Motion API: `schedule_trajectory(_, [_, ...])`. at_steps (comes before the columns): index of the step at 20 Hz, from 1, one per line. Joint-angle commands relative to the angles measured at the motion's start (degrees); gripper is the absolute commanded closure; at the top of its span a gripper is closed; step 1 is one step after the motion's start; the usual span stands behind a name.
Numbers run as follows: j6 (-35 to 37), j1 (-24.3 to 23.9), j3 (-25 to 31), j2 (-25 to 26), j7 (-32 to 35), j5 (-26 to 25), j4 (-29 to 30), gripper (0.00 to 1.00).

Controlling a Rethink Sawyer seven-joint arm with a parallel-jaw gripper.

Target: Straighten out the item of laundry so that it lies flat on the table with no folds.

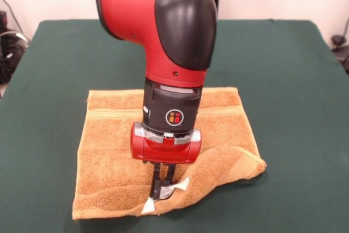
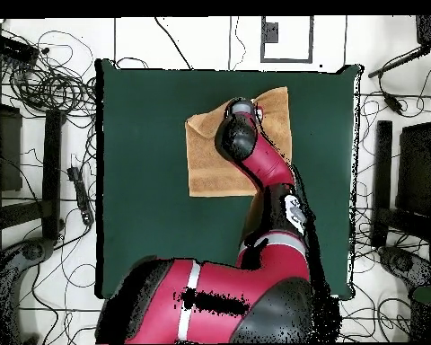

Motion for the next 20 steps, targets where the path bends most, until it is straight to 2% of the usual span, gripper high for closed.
schedule_trajectory(1, [40.02,2.13,-11.85,7.37,-6.34,-8.51,-19.27,1.00])
schedule_trajectory(9, [40.96,1.53,-10.33,6.77,-4.04,-12.04,-20.02,1.00])
schedule_trajectory(20, [40.33,0.52,-8.14,5.65,-4.09,-14.48,-19.20,1.00])
